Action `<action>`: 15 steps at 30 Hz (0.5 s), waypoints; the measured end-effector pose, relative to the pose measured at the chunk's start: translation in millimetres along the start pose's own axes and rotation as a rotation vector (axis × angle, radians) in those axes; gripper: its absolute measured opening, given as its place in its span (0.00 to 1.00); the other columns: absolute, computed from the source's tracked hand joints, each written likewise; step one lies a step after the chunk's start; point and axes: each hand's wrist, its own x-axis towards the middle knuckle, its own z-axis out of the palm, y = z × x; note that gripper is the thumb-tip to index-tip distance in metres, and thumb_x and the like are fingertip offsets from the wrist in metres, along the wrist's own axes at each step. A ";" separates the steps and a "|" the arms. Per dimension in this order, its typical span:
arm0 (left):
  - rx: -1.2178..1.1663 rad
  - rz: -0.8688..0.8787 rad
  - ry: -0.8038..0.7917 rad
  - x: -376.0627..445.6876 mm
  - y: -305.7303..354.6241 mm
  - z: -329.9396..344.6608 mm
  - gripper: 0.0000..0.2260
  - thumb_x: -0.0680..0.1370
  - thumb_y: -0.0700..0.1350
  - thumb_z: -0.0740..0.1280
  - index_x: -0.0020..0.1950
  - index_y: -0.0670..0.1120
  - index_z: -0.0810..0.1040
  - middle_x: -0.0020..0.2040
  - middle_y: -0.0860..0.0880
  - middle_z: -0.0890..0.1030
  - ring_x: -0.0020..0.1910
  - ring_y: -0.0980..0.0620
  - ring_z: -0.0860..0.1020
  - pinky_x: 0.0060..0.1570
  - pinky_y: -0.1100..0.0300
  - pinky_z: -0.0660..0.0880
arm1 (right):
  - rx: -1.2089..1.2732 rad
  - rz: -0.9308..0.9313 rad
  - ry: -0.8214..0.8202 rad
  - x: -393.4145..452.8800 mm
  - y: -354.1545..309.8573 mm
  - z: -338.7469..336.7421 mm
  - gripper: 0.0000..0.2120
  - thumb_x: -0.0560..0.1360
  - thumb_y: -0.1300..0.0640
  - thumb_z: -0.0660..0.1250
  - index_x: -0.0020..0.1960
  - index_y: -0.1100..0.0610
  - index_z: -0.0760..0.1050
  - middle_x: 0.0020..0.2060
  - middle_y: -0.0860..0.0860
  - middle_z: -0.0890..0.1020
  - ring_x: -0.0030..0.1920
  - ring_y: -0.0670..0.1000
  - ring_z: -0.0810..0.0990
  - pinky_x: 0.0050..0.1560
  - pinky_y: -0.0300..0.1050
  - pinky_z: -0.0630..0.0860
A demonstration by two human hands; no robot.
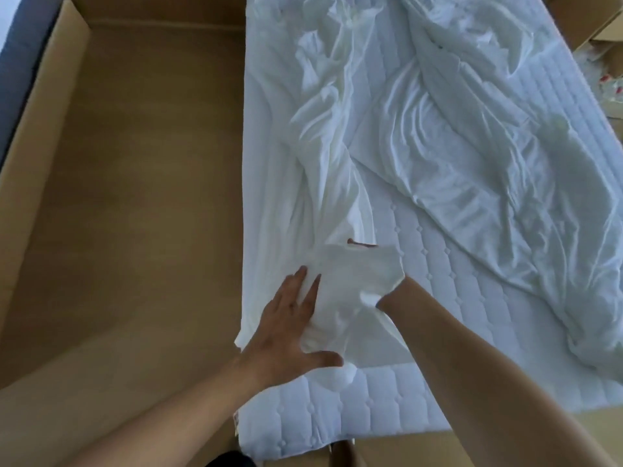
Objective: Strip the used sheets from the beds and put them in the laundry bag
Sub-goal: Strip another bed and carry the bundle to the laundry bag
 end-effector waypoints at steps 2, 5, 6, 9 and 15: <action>0.002 -0.056 0.119 23.9 -17.0 0.3 0.56 0.65 0.80 0.63 0.78 0.65 0.29 0.82 0.59 0.33 0.82 0.51 0.37 0.81 0.50 0.44 | 0.088 -0.128 0.066 -3.8 -13.8 11.3 0.10 0.79 0.58 0.72 0.61 0.53 0.81 0.47 0.50 0.86 0.43 0.46 0.87 0.43 0.39 0.82; -0.039 -0.238 0.157 76.3 -40.6 0.9 0.48 0.68 0.79 0.62 0.82 0.63 0.48 0.84 0.58 0.46 0.83 0.46 0.46 0.78 0.36 0.54 | -0.133 -0.217 0.332 -21.8 -9.1 16.0 0.25 0.81 0.42 0.68 0.76 0.44 0.69 0.69 0.48 0.77 0.67 0.50 0.77 0.67 0.51 0.75; -0.066 -0.293 0.117 97.0 -46.9 -0.2 0.46 0.69 0.78 0.62 0.81 0.63 0.51 0.83 0.58 0.49 0.82 0.44 0.50 0.76 0.34 0.56 | -0.421 -0.311 0.449 -28.8 4.0 16.0 0.28 0.80 0.40 0.67 0.78 0.42 0.67 0.73 0.46 0.74 0.72 0.49 0.73 0.72 0.52 0.70; -0.095 -0.348 0.056 135.3 -48.6 -11.9 0.44 0.67 0.77 0.66 0.78 0.61 0.59 0.81 0.57 0.56 0.79 0.44 0.57 0.72 0.33 0.61 | -1.148 -0.385 0.414 -45.7 56.3 18.4 0.40 0.75 0.27 0.58 0.82 0.40 0.56 0.82 0.46 0.58 0.81 0.51 0.56 0.78 0.51 0.57; -0.238 -0.379 -0.023 163.5 -67.9 -20.3 0.47 0.64 0.76 0.70 0.78 0.57 0.65 0.78 0.55 0.63 0.75 0.44 0.67 0.70 0.43 0.71 | -1.511 -0.319 0.180 -6.0 135.8 12.2 0.71 0.60 0.26 0.76 0.82 0.45 0.28 0.81 0.59 0.32 0.81 0.65 0.40 0.78 0.68 0.57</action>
